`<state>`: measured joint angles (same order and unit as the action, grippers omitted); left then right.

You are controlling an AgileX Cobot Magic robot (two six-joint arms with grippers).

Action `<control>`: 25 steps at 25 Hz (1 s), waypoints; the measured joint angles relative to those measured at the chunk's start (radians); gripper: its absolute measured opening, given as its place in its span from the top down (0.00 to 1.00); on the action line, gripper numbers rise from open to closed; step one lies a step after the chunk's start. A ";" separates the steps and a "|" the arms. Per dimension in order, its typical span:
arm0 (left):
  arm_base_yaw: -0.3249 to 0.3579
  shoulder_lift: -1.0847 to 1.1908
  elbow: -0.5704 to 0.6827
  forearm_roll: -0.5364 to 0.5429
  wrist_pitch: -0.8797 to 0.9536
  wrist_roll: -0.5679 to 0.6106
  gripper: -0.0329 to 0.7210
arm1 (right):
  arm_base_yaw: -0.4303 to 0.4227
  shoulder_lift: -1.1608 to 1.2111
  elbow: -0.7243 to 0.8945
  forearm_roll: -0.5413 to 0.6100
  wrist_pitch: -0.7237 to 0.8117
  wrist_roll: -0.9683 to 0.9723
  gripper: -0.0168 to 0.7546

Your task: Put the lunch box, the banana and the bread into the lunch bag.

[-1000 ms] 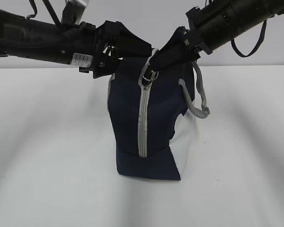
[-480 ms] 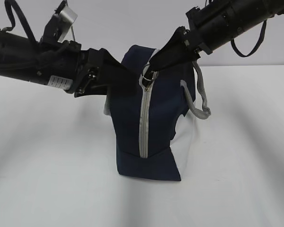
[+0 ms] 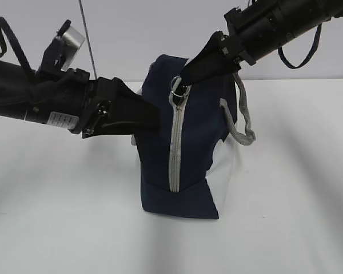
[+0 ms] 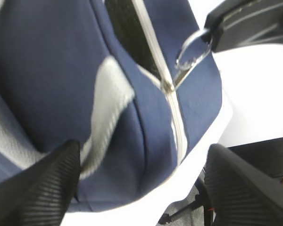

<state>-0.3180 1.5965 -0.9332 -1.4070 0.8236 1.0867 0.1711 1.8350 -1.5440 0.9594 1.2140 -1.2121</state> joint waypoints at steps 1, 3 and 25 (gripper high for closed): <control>0.000 0.000 0.006 0.000 0.001 0.000 0.24 | 0.000 0.000 0.000 0.000 0.000 0.000 1.00; -0.001 0.000 0.015 0.000 0.004 0.000 0.24 | 0.000 0.000 0.000 0.000 0.000 0.000 1.00; -0.068 0.057 0.018 -0.047 -0.060 0.050 0.95 | 0.000 0.048 0.000 0.046 -0.006 -0.002 1.00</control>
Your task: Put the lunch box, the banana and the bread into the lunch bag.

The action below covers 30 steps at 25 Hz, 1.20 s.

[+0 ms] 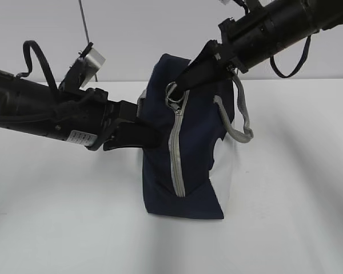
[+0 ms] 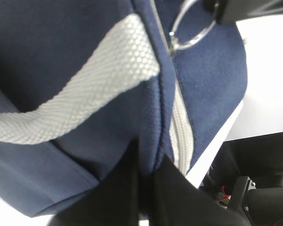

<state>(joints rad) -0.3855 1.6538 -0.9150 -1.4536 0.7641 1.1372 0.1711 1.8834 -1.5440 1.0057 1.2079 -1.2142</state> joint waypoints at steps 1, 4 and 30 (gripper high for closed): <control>-0.001 0.000 0.000 0.000 0.000 0.000 0.95 | 0.000 0.008 0.000 0.000 -0.002 0.000 1.00; -0.001 0.000 0.000 0.000 -0.001 0.000 0.95 | 0.000 0.023 0.000 0.009 -0.018 -0.009 1.00; -0.001 0.000 0.000 -0.003 0.036 0.036 0.95 | 0.001 0.047 -0.006 0.036 -0.202 -0.051 1.00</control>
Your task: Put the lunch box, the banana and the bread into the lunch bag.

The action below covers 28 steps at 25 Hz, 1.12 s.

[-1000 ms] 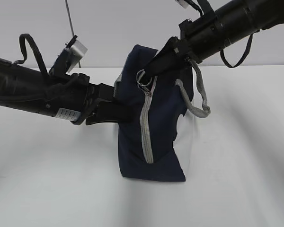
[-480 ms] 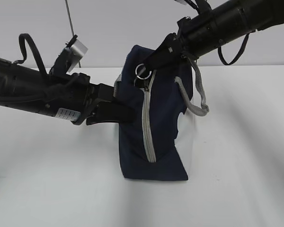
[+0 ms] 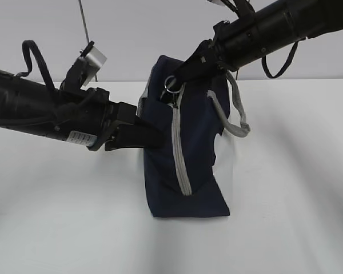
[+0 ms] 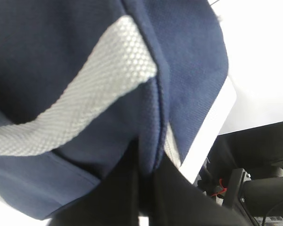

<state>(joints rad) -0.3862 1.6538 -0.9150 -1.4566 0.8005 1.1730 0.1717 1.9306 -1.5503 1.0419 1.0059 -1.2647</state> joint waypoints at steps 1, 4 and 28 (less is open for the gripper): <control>0.000 0.000 0.000 0.000 0.002 0.000 0.95 | 0.000 0.000 -0.005 0.000 -0.002 -0.002 1.00; 0.000 0.000 0.000 0.007 0.012 0.000 0.95 | 0.002 0.000 -0.023 0.009 -0.017 -0.002 1.00; 0.000 0.001 0.003 0.069 0.092 0.001 0.95 | 0.005 0.006 -0.031 0.048 -0.124 0.004 1.00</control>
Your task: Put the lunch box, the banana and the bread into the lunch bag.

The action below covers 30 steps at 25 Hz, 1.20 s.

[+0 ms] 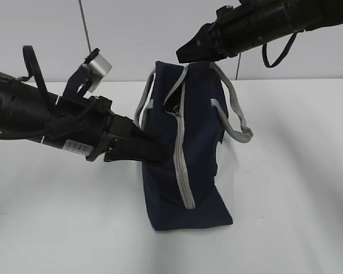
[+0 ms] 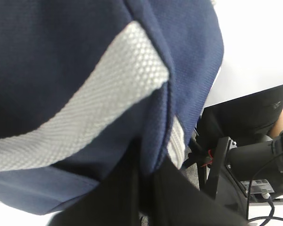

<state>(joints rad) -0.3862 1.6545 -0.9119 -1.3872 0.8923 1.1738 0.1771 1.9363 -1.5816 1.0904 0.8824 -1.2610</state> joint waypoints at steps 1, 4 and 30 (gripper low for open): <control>0.000 0.000 0.000 0.000 0.000 0.000 0.95 | 0.000 0.000 0.000 0.000 0.006 0.012 1.00; 0.000 0.000 0.000 0.000 0.000 0.000 0.95 | 0.000 0.000 0.000 0.000 0.045 0.045 0.98; 0.000 0.000 0.002 -0.001 0.001 0.000 0.95 | 0.025 0.010 -0.002 -0.105 0.256 0.631 0.41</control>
<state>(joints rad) -0.3862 1.6545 -0.9101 -1.3881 0.8932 1.1738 0.2017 1.9461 -1.5834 0.9852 1.1384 -0.6298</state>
